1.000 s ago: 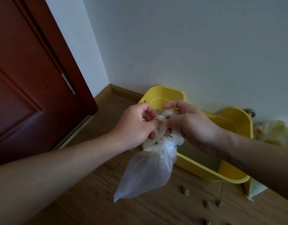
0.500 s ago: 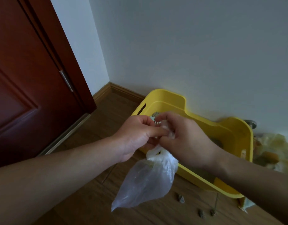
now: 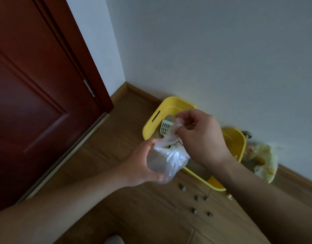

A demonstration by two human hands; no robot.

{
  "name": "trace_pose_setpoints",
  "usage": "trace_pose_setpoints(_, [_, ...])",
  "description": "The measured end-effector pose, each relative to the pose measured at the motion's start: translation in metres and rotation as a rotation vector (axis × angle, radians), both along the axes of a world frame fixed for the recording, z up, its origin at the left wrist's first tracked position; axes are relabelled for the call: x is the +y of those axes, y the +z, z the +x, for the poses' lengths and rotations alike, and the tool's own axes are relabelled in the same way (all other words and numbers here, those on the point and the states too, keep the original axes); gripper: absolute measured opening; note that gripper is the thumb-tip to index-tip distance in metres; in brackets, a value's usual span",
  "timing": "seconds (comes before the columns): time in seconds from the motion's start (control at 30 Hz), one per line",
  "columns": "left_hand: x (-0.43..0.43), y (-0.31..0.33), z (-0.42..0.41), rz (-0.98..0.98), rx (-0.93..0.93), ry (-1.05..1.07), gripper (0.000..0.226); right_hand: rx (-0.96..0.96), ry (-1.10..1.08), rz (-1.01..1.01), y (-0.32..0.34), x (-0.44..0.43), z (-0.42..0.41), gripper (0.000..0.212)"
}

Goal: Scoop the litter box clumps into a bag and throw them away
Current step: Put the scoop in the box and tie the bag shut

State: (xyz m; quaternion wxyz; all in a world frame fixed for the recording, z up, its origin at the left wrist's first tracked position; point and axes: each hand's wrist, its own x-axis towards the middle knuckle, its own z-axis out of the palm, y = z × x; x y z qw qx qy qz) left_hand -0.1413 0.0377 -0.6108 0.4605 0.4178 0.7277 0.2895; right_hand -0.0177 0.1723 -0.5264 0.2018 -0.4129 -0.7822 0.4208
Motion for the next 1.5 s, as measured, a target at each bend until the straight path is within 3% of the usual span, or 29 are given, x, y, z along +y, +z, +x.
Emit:
trace_pose_setpoints(0.37, [-0.021,0.195,0.013,0.082,0.108,0.207,0.087,0.215,-0.161,-0.286,0.269,0.016,0.01,0.013])
trace_pose_setpoints(0.63, [0.012,0.349,0.053,0.269,-0.06,0.378,0.068,0.324,-0.178,-0.39,0.457,0.021,0.046,0.011])
trace_pose_setpoints(0.83, [0.035,0.444,0.091,0.343,-0.136,0.372,0.061,0.394,-0.276,-0.416,0.561,0.017,0.09,0.013])
trace_pose_setpoints(1.03, [0.059,0.509,0.121,0.406,-0.13,0.168,0.067,0.465,-0.422,-0.329,0.633,0.001,0.142,0.015])
trace_pose_setpoints(1.17, [0.069,0.553,0.149,0.464,-0.159,-0.011,0.058,0.53,-0.538,-0.27,0.669,-0.016,0.183,0.019])
trace_pose_setpoints(1.5, [0.081,0.61,0.271,0.495,-0.26,-0.399,0.049,0.645,-0.881,-0.184,0.706,-0.066,0.312,0.015])
